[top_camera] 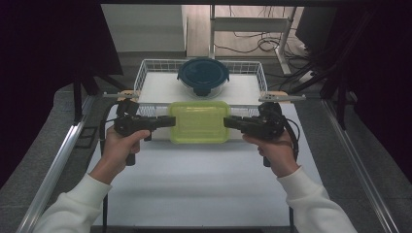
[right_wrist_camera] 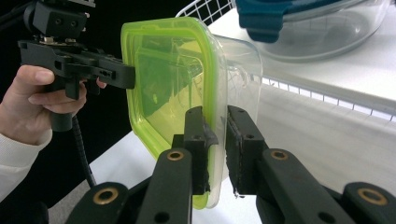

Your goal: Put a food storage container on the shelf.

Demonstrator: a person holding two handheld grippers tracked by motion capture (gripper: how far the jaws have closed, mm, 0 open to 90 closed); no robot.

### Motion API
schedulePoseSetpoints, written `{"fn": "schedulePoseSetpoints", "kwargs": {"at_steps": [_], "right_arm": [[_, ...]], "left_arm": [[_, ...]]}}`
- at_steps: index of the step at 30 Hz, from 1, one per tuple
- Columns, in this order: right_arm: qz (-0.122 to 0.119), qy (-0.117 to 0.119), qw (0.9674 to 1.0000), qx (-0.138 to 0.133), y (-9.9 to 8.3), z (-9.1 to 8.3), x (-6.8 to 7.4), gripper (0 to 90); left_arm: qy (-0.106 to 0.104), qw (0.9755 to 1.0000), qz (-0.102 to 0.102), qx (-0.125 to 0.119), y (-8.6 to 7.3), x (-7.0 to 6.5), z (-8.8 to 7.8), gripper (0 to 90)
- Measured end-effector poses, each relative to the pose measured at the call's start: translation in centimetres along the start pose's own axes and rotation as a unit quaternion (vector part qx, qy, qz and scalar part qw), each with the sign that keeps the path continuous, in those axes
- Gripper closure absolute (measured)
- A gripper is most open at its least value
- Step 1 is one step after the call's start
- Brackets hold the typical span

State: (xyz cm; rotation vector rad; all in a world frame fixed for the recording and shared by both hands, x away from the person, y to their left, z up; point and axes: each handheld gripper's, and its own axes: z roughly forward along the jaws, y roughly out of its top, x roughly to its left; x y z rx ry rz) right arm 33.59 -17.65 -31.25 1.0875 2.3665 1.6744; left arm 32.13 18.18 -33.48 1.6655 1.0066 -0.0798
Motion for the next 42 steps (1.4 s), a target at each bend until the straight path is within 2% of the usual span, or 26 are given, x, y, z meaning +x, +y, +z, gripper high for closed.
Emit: {"fn": "schedulePoseSetpoints", "kwargs": {"at_steps": [18, 22, 31, 42], "right_arm": [[0.001, 0.002, 0.9998, -0.018, 2.9, 0.0, -1.2, 79.1], [0.002, 0.002, 0.9998, -0.021, 3.8, 0.0, -1.5, 79.1], [0.003, -0.001, 0.9995, -0.032, 5.8, 0.4, -2.4, 79.3], [0.001, -0.006, 0.9997, -0.026, 9.2, 1.1, -3.1, 79.3]], "left_arm": [[-0.002, 1.0, 0.007, -0.003, 3.3, 0.2, 0.1, 78.4], [-0.001, 0.9998, 0.017, -0.005, 4.8, 0.5, 0.2, 78.5], [-0.001, 0.9998, 0.02, -0.008, 7.1, 1.0, 0.4, 78.5], [0.002, 0.9999, 0.009, -0.007, 10.4, 2.2, 0.5, 79.1]]}}
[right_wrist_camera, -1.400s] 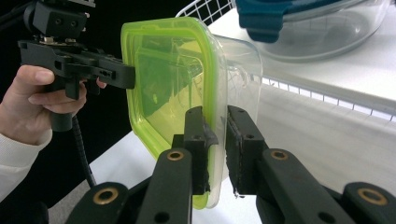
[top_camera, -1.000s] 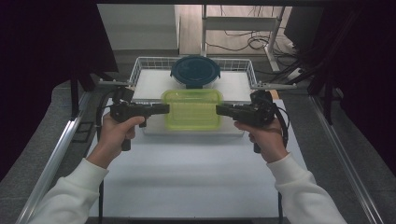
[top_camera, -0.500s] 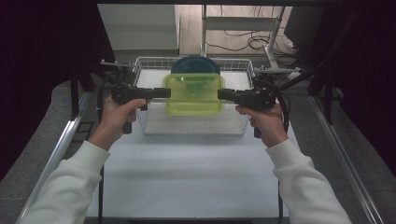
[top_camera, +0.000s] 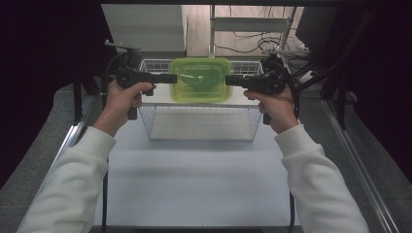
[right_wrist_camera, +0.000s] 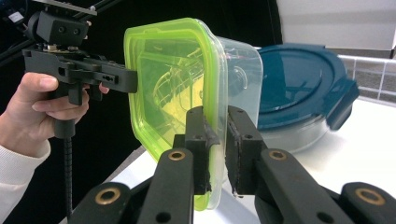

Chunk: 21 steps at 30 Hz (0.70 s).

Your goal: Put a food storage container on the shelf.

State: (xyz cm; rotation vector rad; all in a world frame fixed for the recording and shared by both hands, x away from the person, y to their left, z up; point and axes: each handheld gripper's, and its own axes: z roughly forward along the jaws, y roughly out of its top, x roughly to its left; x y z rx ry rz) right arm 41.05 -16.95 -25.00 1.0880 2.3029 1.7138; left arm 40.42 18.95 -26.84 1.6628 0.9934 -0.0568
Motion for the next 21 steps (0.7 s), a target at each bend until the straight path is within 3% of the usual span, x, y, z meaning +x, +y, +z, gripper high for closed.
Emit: {"fn": "schedulePoseSetpoints", "kwargs": {"at_steps": [7, 13, 21], "right_arm": [[0.005, -0.003, 1.0, 0.006, 2.2, 0.7, -0.8, 79.6], [0.027, 0.003, 0.9996, 0.009, 3.5, 1.4, -2.1, 79.7], [0.053, -0.003, 0.9984, 0.02, 4.2, 2.2, -3.5, 79.7]], "left_arm": [[0.002, 1.0, -0.007, -0.001, 2.1, 0.7, 0.1, 79.0], [0.007, 1.0, -0.005, 0.002, 3.7, 1.3, 0.5, 79.0], [0.008, 0.9993, -0.032, 0.015, 4.5, 2.7, 1.9, 79.3]]}}
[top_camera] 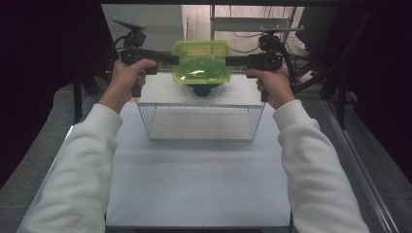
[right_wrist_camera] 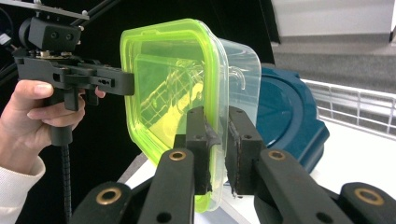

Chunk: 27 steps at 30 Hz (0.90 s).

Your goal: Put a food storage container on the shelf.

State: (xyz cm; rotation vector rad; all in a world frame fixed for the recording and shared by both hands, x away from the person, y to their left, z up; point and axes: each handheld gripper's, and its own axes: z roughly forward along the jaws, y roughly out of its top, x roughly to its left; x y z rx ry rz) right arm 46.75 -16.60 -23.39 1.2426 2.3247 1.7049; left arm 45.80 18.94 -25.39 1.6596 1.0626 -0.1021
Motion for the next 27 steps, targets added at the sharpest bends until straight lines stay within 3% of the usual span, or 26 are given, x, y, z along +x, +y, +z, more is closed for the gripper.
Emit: {"fn": "schedulePoseSetpoints", "kwargs": {"at_steps": [7, 12, 23, 27], "right_arm": [[0.046, -0.001, 0.9988, 0.017, 0.0, 0.6, -1.6, 79.4], [0.07, 0.006, 0.9974, 0.013, 0.3, 1.1, -2.6, 78.3], [0.12, -0.007, 0.9927, 0.01, 1.0, 3.1, -4.4, 71.9], [0.135, -0.005, 0.9908, 0.004, 1.0, 3.7, -5.0, 70.3]], "left_arm": [[-0.009, 0.9998, -0.018, 0.001, 0.2, 0.9, 1.0, 78.8], [-0.026, 0.9984, -0.049, -0.005, 0.5, 1.9, 1.3, 78.2], [-0.026, 0.9946, -0.098, -0.026, 0.9, 3.9, 2.6, 74.5], [-0.026, 0.9941, -0.101, -0.027, 0.9, 4.2, 2.9, 72.4]]}}
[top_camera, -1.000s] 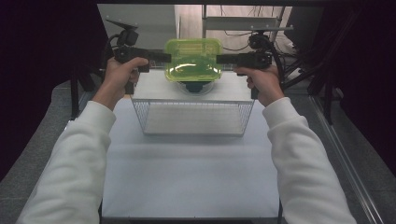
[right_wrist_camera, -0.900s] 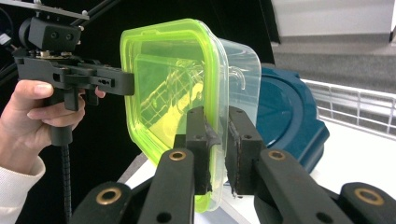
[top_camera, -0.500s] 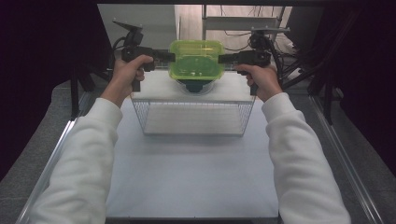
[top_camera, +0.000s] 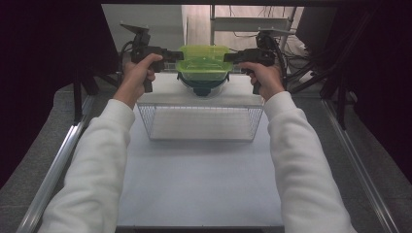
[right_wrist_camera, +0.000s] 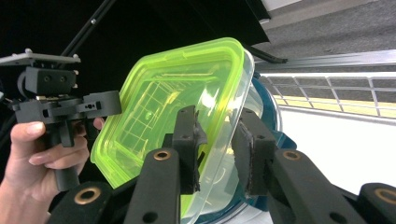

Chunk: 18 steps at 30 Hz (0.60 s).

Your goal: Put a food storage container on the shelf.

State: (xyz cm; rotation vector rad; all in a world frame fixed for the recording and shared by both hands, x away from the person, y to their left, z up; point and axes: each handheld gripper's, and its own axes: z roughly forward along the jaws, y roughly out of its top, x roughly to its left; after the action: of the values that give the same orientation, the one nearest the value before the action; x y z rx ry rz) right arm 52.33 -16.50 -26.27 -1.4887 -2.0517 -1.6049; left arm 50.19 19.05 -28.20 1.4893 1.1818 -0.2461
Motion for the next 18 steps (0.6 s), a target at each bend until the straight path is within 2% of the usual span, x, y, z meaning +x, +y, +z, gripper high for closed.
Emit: {"fn": "schedulePoseSetpoints", "kwargs": {"at_steps": [4, 6, 10, 12, 14, 15, 18], "right_arm": [[0.0, 0.001, 1.0, -0.004, -0.05, 0.12, -0.09, 69.0], [-0.002, 0.0, 1.0, -0.004, -0.07, 0.17, -0.1, 67.3], [-0.011, -0.003, 0.9999, -0.011, -0.22, 0.26, -0.14, 65.8], [-0.025, -0.01, 0.9996, -0.012, -0.24, 0.24, -0.01, 63.5], [-0.035, -0.015, 0.9992, -0.012, -0.2, 0.24, 0.08, 49.1], [-0.035, -0.009, 0.9992, -0.015, -0.19, 0.26, 0.06, 43.3], [-0.046, -0.012, 0.9978, -0.046, -0.2, -0.29, 0.33, 34.0]], "left_arm": [[0.0, 1.0, 0.001, -0.002, -0.04, 0.24, 0.16, 71.1], [0.013, 0.9999, 0.009, -0.007, -0.09, 0.15, 0.29, 68.3], [0.03, 0.9991, 0.023, -0.019, -0.1, 0.28, 0.38, 55.2], [0.036, 0.9986, 0.023, -0.03, -0.04, 0.39, 0.27, 47.3], [0.035, 0.9984, 0.023, -0.038, 0.0, 0.43, 0.07, 42.1], [0.034, 0.9983, 0.023, -0.041, 0.03, 0.39, -0.04, 39.9], [0.033, 0.998, 0.027, -0.047, 0.0, 0.06, -0.52, 35.0]]}}
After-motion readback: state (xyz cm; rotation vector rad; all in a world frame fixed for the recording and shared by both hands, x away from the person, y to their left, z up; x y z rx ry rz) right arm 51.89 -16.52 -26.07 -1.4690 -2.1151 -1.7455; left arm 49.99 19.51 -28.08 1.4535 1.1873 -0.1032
